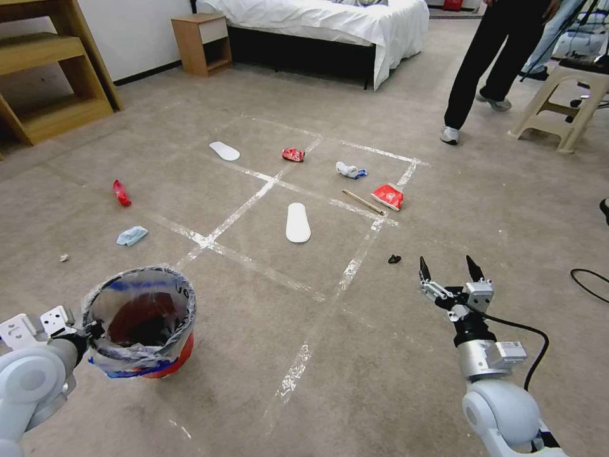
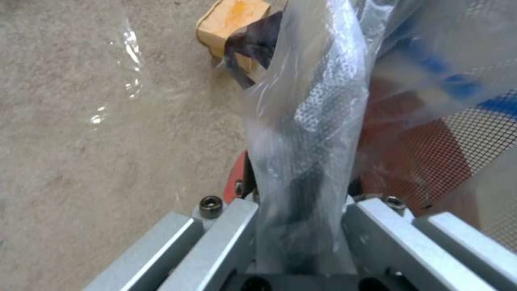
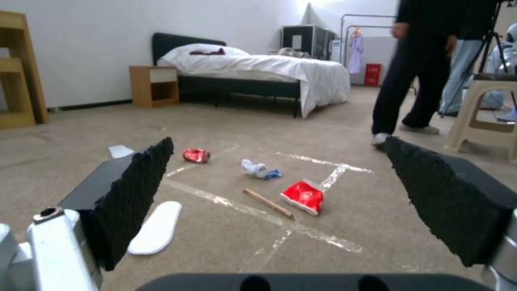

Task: Pick up the trash bin and place the garbage on the floor into it.

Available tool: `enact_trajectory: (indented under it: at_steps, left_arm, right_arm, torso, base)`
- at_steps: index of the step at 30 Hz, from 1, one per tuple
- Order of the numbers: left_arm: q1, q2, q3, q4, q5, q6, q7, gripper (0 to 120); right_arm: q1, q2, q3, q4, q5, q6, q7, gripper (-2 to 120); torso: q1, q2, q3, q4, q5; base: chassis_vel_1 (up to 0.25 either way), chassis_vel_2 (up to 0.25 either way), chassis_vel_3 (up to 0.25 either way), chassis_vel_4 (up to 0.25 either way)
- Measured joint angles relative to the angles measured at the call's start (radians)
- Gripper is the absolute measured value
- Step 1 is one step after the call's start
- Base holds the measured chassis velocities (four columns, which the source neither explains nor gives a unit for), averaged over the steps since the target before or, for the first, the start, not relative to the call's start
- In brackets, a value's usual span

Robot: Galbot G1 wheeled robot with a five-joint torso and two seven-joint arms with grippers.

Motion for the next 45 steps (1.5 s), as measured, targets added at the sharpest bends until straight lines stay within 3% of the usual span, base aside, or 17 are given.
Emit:
enact_trajectory:
  at_steps: [45]
  left_arm:
    - [-0.010,0.006,0.011,0.012,0.008,-0.003,0.000,1]
  right_arm:
    - [0.019,-0.018,-0.031,-0.019,0.010,0.009,-0.017,100]
  torso:
    - [0.000,0.000,0.000,-0.0001,0.0000]
  base:
    - [-0.082,0.085,0.080,-0.079]
